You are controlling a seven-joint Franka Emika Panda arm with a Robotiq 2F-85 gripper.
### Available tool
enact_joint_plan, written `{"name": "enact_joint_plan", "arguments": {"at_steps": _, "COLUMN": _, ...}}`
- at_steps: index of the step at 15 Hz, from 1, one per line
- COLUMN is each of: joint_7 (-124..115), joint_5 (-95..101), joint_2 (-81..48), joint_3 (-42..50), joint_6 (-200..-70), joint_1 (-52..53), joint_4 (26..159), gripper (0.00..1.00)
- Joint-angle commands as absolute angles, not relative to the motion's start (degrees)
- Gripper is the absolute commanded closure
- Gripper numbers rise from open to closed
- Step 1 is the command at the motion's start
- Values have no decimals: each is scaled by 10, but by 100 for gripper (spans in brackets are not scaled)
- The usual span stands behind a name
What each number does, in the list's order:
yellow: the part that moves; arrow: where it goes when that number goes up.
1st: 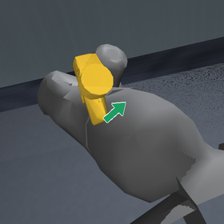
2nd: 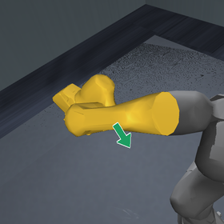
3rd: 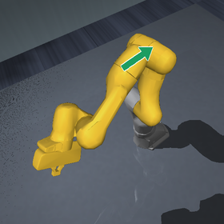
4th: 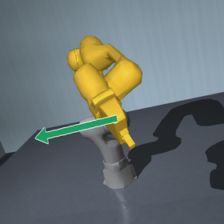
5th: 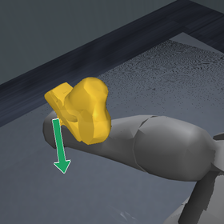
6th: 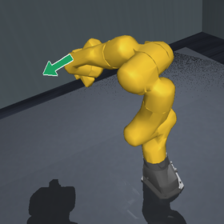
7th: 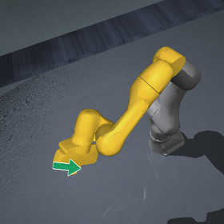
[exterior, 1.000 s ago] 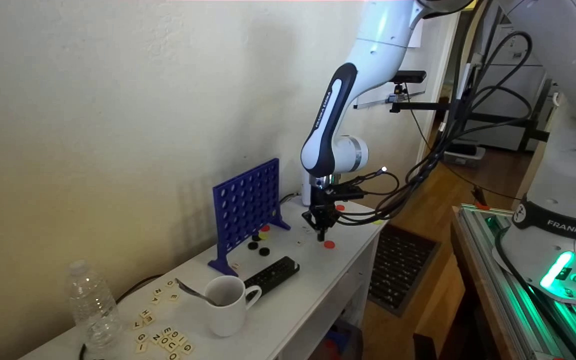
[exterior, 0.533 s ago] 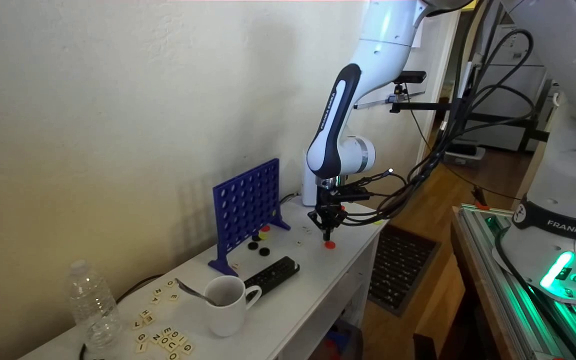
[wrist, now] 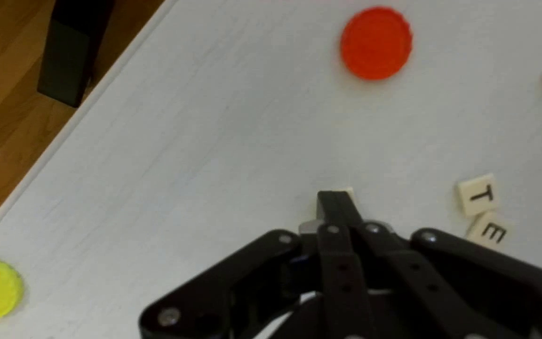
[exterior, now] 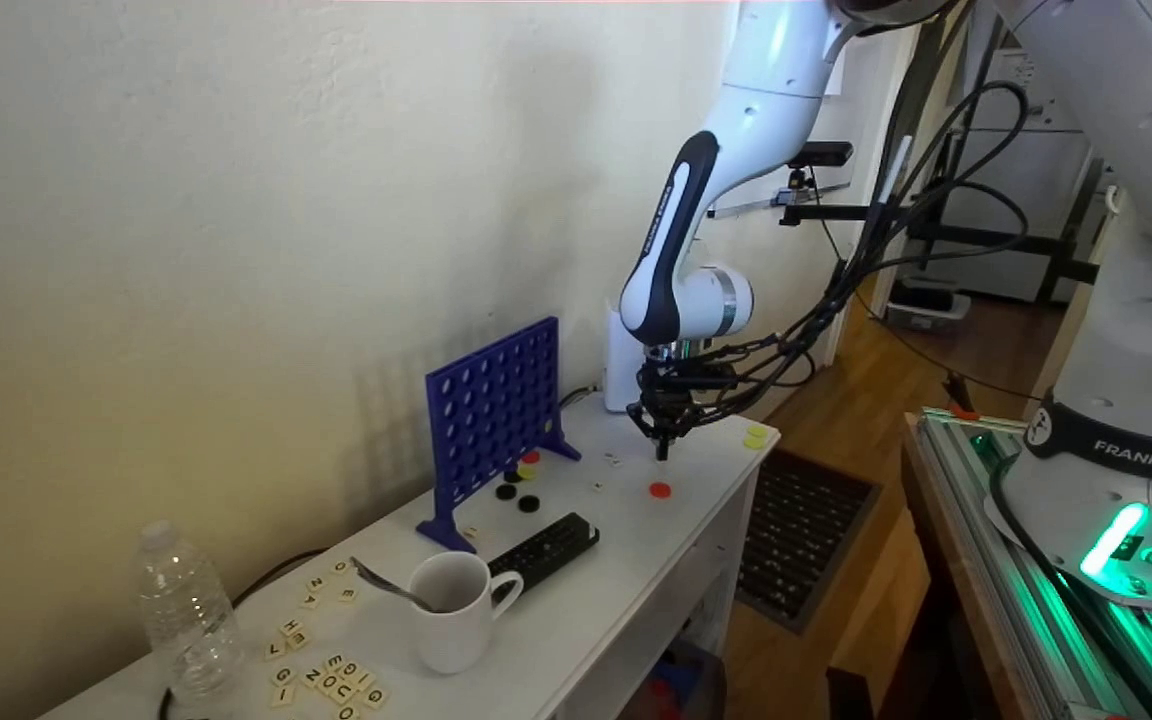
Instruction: Move one letter from in front of the token holder and place it on the right side of the table
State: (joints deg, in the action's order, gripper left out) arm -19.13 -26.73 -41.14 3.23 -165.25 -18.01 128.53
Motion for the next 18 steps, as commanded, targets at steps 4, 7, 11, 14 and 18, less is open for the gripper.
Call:
{"name": "enact_joint_plan", "arguments": {"at_steps": 4, "joint_7": -225, "joint_5": -319, "joint_2": -448, "joint_3": 47, "joint_6": -1660, "joint_1": -219, "joint_4": 1263, "gripper": 100}}
{"name": "enact_joint_plan", "arguments": {"at_steps": 7, "joint_7": -276, "joint_5": -331, "joint_2": -451, "joint_3": 77, "joint_6": -1696, "joint_1": -192, "joint_4": 1271, "gripper": 100}}
{"name": "enact_joint_plan", "arguments": {"at_steps": 11, "joint_7": -322, "joint_5": -355, "joint_2": -422, "joint_3": 98, "joint_6": -1758, "joint_1": -167, "joint_4": 1315, "gripper": 67}}
{"name": "enact_joint_plan", "arguments": {"at_steps": 14, "joint_7": -307, "joint_5": -366, "joint_2": -381, "joint_3": 84, "joint_6": -1792, "joint_1": -167, "joint_4": 1366, "gripper": 46}}
{"name": "enact_joint_plan", "arguments": {"at_steps": 18, "joint_7": -312, "joint_5": -377, "joint_2": -324, "joint_3": 91, "joint_6": -1849, "joint_1": -132, "joint_4": 1438, "gripper": 18}}
